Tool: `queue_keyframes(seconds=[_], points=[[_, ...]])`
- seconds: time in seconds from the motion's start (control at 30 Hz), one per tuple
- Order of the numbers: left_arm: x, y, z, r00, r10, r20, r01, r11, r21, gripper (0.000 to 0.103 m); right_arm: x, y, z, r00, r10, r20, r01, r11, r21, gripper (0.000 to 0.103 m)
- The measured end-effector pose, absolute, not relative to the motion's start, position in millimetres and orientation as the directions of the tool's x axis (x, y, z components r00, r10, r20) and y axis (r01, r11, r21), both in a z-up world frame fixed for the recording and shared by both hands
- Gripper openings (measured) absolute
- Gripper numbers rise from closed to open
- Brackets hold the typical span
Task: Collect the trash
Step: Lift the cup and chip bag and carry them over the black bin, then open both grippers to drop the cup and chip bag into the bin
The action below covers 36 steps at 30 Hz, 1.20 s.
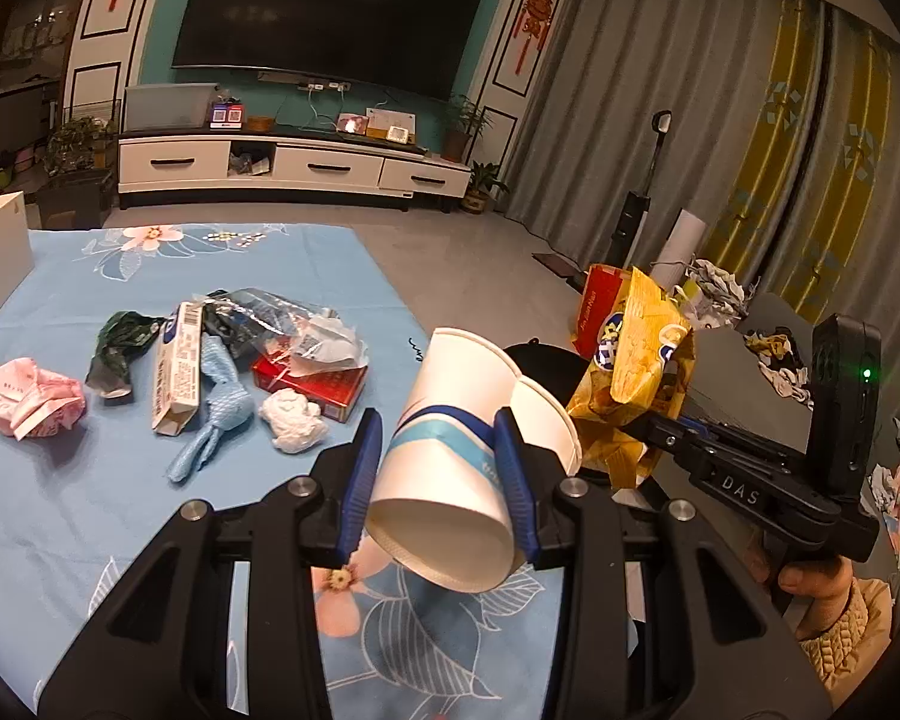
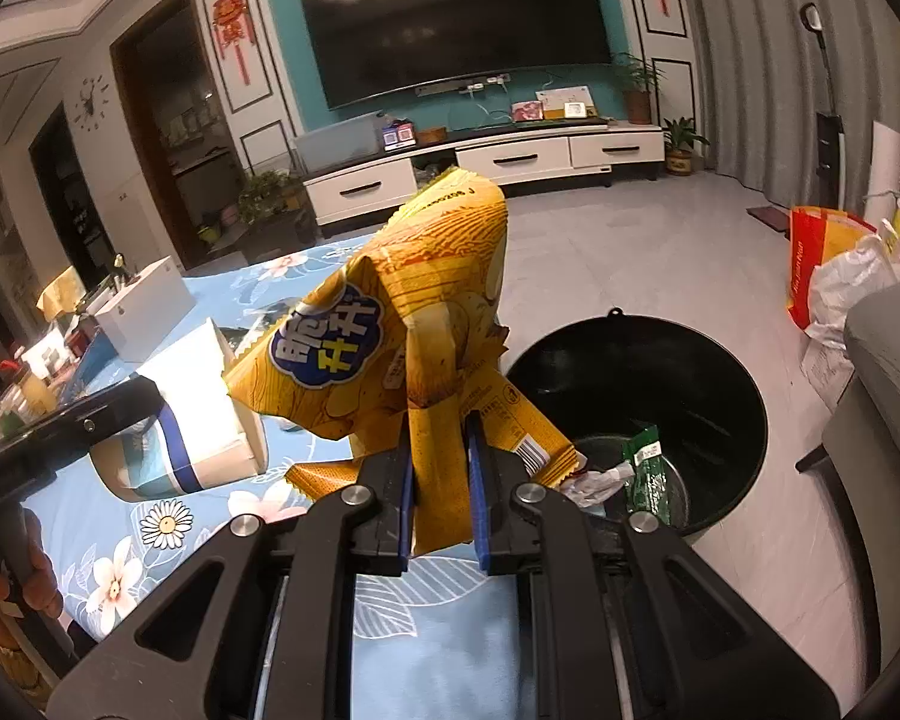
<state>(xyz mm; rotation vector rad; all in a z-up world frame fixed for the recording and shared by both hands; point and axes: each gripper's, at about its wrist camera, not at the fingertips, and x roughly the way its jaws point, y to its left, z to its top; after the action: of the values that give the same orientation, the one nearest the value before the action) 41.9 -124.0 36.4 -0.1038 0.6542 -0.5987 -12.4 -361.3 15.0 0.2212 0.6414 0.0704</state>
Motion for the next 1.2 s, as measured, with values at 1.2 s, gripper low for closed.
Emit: queue_keyframes(seconds=[1.2], points=[[122,-313,-24,0.469,-0.590,-0.658,0.617,0.751,-0.234,0.065,2,-475,-60,0.736,-0.005,-0.677,0.331,0.875,0.353,0.053]])
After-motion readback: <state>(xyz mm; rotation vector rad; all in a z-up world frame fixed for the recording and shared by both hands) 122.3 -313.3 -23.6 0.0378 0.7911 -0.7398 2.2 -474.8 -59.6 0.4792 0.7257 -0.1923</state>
